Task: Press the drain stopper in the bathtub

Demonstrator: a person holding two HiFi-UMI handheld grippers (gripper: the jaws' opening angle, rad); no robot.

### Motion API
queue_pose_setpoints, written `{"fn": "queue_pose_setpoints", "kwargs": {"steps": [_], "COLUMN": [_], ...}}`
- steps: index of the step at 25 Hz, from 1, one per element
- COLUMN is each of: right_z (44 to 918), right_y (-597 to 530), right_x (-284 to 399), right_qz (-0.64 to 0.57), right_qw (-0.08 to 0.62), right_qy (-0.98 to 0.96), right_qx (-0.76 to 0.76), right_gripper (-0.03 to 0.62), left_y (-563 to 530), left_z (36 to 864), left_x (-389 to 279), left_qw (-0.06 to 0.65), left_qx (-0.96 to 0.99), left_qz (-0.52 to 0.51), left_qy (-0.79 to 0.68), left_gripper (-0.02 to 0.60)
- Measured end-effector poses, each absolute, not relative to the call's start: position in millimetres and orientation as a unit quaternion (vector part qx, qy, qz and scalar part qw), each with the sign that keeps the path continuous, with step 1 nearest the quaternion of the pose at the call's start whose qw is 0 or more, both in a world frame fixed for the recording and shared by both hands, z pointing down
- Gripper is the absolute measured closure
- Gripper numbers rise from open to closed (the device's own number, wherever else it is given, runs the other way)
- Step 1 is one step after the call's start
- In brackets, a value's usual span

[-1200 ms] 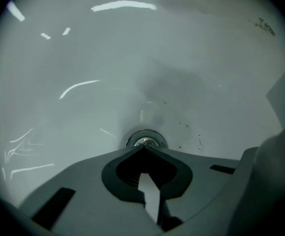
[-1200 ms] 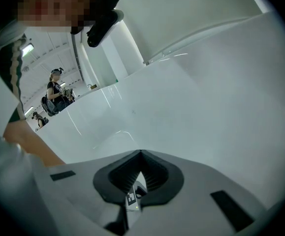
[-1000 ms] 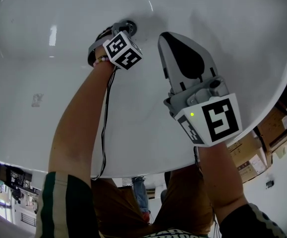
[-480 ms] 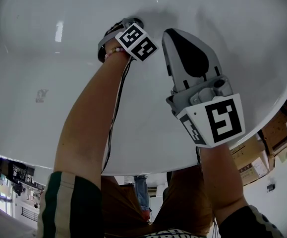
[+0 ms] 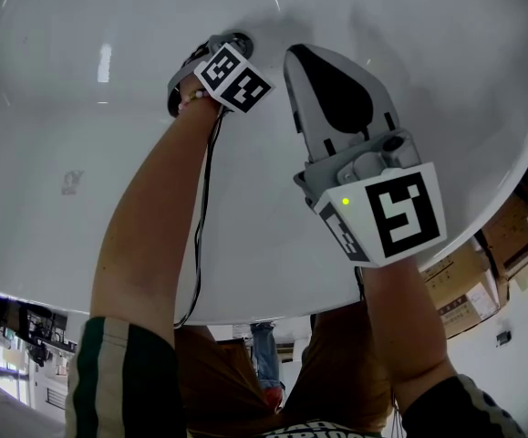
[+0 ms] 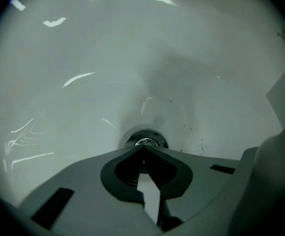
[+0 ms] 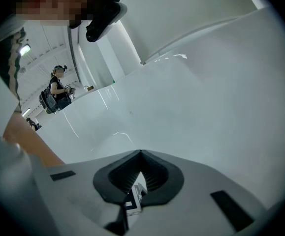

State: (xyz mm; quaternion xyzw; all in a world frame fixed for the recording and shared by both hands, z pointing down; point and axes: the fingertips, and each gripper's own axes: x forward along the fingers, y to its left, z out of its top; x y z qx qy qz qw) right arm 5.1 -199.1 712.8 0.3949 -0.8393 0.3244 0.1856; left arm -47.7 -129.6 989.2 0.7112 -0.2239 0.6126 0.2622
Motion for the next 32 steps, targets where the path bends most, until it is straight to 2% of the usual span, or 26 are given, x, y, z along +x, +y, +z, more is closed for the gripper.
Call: {"fn": "queue_pose_setpoints", "kwargs": {"steps": [7,15,23,32], "right_z": [713.1,710.5,706.6,692.9], "right_y": [-201.0,-203.4,-203.3,-205.6], "right_x": [9.0,5.0,13.6,17.9], "right_qz": [0.325,0.324,0.325,0.317], "right_qw": [0.185,0.177,0.174,0.179], "right_qy": [-0.837,-0.840,-0.839,-0.842], "right_qx": [0.398,0.397,0.400,0.398], "right_gripper": [0.582,0.582,0.582,0.582], "left_y": [-131.2,-131.3,-131.5,-132.0], "left_z": [979.5,975.3,969.1,941.8], "left_x": [-45.6,-49.6,-49.4,-61.5], "left_qw": [0.268,0.325,0.305,0.329], "left_qx": [0.721,0.715,0.710,0.710], "left_qz": [0.602,0.573,0.584,0.561], "left_qy": [-0.217,-0.232,-0.250,-0.269], "left_gripper": [0.574,0.574,0.574,0.575]}}
